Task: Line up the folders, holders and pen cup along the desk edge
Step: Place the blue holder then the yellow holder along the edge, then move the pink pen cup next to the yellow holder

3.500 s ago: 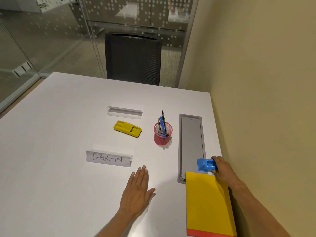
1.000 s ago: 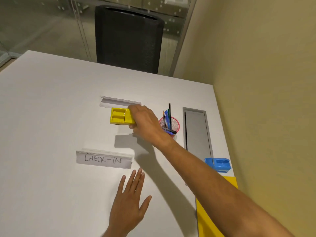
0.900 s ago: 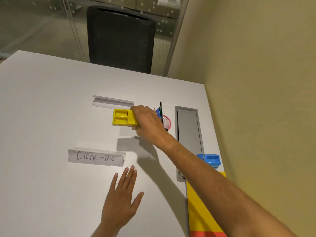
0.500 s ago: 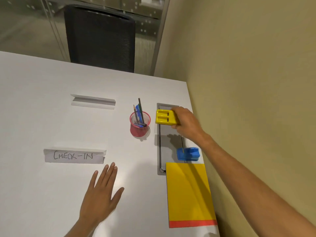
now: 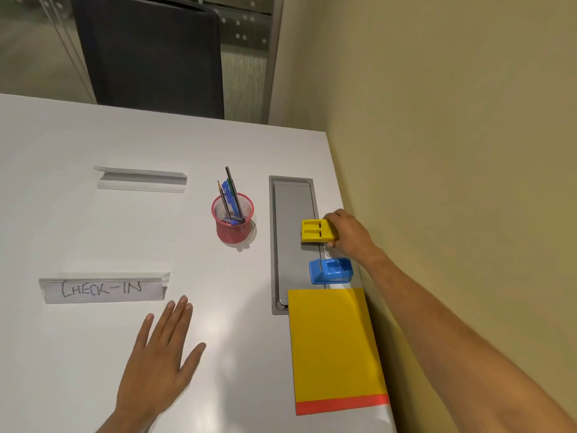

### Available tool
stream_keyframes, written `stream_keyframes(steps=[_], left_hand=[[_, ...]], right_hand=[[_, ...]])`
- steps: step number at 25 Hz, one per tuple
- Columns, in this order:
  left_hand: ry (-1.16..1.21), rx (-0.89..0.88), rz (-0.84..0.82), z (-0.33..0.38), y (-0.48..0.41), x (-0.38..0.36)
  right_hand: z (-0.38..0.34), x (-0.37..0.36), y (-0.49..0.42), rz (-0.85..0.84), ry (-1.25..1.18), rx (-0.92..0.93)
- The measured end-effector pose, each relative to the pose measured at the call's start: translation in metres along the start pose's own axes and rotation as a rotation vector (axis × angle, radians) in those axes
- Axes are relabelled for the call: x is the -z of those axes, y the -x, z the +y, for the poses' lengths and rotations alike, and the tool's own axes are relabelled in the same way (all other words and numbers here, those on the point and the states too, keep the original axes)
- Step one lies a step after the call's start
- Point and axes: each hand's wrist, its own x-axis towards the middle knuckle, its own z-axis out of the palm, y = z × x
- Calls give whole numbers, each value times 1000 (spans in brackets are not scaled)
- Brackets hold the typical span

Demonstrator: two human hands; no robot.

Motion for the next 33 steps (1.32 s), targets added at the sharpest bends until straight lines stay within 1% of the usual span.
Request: stream_keyframes(steps=[6, 15, 19, 21, 24, 25, 30, 33], left_hand=[[16, 0, 6, 0, -1, 0], [25, 0, -1, 0, 0, 1], [25, -5, -4, 0, -1, 1], [26, -8, 0, 0, -1, 1], [35, -8, -2, 0, -1, 3], [39, -10, -1, 0, -1, 3], [31, -13, -3, -1, -1, 2], [22, -12, -16, -2, -2, 2]], right_hand=[[10, -22, -13, -70, 1, -18], [20, -36, -15, -66, -63, -36], [17, -27, -20, -100, -65, -47], [4, -16, -25, -91, -118, -34], [-36, 0, -32, -97, -369, 16], [-53, 3, -33, -97, -417, 38], [-131, 0, -41, -71, -504, 69], [-159, -9, -46, -49, -483, 65]])
